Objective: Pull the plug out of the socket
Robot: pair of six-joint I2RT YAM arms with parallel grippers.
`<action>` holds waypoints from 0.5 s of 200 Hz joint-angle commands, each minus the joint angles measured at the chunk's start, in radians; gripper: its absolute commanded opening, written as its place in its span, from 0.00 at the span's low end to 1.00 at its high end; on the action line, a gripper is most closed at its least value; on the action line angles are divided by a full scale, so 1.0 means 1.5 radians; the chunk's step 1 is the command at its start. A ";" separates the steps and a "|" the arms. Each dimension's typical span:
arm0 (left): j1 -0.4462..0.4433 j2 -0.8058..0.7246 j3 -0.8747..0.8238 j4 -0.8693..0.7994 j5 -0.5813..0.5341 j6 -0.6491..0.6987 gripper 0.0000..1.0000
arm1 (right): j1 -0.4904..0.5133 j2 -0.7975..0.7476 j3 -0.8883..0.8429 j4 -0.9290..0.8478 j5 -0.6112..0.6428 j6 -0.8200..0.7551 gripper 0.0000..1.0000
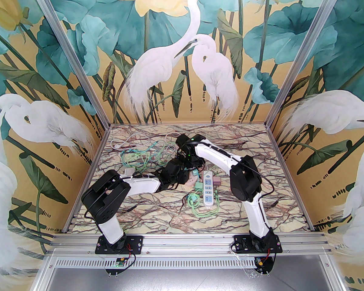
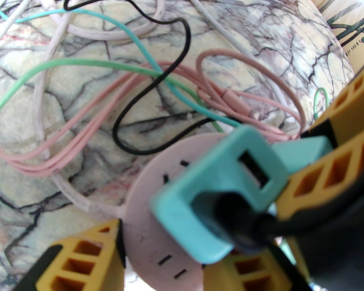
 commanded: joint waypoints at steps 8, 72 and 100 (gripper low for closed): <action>-0.010 0.091 -0.020 -0.144 0.020 -0.018 0.41 | -0.016 -0.064 -0.028 0.046 -0.185 0.024 0.20; -0.010 0.104 -0.010 -0.153 0.029 -0.015 0.41 | -0.031 -0.062 -0.031 0.029 -0.180 0.033 0.20; -0.011 0.109 -0.006 -0.154 0.033 -0.015 0.41 | 0.028 -0.025 0.001 -0.019 -0.084 0.024 0.20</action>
